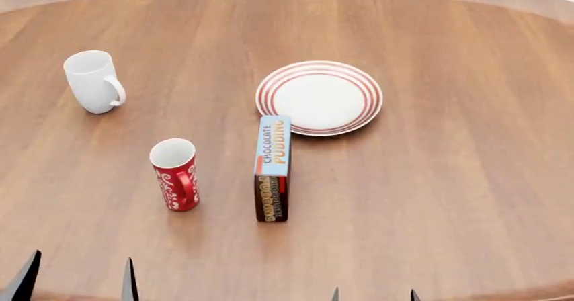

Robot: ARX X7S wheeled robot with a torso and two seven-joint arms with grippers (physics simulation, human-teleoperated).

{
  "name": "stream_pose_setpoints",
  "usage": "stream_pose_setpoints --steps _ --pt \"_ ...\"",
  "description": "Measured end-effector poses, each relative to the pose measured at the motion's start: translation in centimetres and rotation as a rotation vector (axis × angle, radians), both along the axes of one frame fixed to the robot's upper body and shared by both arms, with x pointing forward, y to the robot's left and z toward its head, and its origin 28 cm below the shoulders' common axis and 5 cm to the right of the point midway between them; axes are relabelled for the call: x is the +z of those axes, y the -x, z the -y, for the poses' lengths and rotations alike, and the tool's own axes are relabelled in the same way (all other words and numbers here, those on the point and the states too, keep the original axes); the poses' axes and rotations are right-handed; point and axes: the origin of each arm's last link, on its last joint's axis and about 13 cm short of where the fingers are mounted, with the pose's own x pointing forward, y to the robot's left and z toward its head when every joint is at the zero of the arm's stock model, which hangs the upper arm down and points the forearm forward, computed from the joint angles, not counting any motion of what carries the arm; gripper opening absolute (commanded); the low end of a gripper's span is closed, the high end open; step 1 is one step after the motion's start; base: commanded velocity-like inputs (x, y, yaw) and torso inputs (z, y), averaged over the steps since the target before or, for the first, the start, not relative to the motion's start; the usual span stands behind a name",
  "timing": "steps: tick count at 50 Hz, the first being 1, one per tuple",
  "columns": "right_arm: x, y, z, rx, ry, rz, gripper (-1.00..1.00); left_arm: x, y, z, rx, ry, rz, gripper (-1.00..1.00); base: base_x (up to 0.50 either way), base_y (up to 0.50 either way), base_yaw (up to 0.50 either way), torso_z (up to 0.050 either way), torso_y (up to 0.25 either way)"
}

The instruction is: Pick up the red mug and put it on the plate

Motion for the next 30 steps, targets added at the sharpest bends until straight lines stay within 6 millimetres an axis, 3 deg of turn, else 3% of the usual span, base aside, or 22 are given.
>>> stream_pose_setpoints --steps 30 --pt "0.01 0.02 -0.07 0.005 0.014 0.017 1.0 0.02 -0.11 -0.02 0.009 -0.025 0.081 1.0 0.0 0.0 0.0 0.0 0.0"
